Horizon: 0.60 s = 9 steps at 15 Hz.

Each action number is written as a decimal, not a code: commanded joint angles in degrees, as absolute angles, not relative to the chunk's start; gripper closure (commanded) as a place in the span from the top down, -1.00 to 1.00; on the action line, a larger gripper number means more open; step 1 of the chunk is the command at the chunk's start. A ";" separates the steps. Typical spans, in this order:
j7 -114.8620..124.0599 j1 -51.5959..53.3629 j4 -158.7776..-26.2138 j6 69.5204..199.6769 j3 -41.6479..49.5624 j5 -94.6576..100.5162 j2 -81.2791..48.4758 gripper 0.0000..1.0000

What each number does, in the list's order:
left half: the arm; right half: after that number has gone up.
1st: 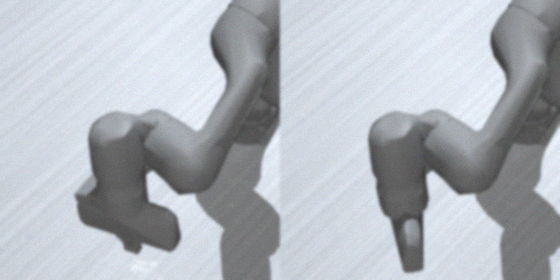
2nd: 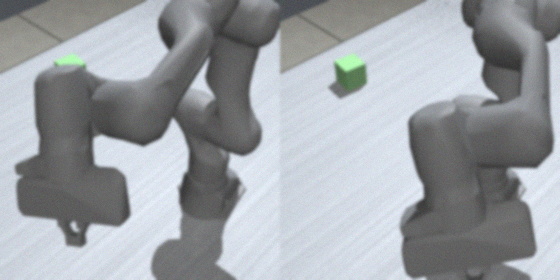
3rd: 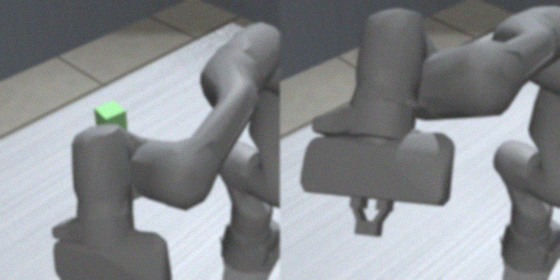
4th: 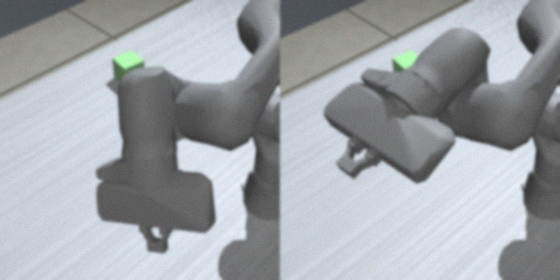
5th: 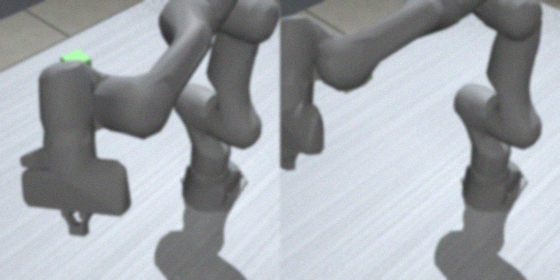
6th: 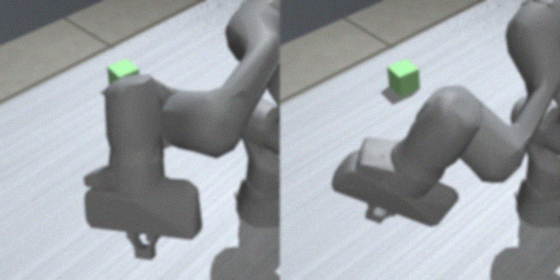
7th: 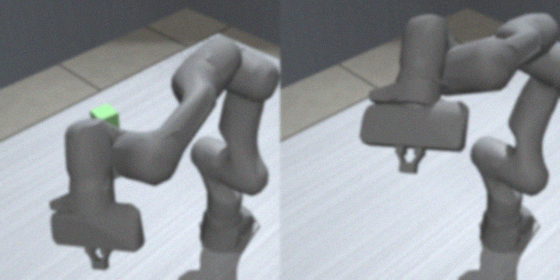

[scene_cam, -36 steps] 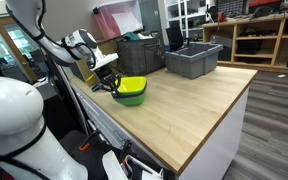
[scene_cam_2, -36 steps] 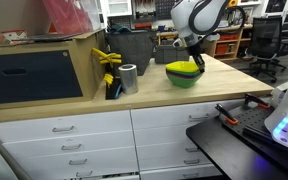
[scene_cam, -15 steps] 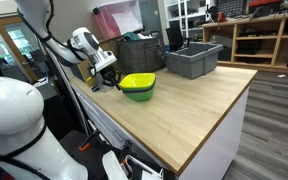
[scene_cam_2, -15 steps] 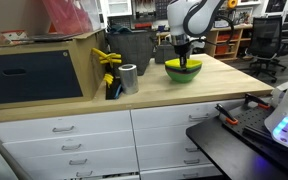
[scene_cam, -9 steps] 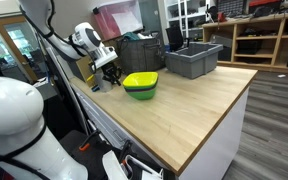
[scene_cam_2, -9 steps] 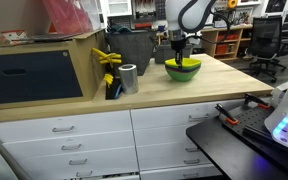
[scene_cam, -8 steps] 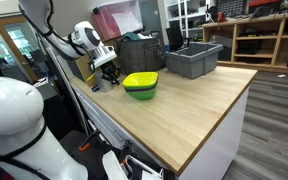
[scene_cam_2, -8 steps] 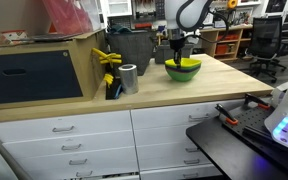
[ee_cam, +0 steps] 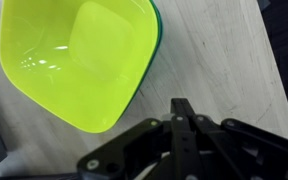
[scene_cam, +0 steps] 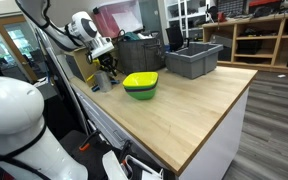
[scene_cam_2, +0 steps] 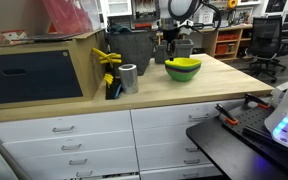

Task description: Stack the bowls together then move the stack backwards.

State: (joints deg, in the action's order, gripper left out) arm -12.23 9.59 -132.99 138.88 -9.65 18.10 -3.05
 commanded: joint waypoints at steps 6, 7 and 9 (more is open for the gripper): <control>-9.58 8.95 -132.90 134.36 -7.96 26.82 -2.87 -1.00; -9.06 8.90 -133.13 134.01 -7.83 28.03 -2.89 -1.00; -8.81 8.74 -134.01 133.80 -7.61 29.41 -3.02 -1.00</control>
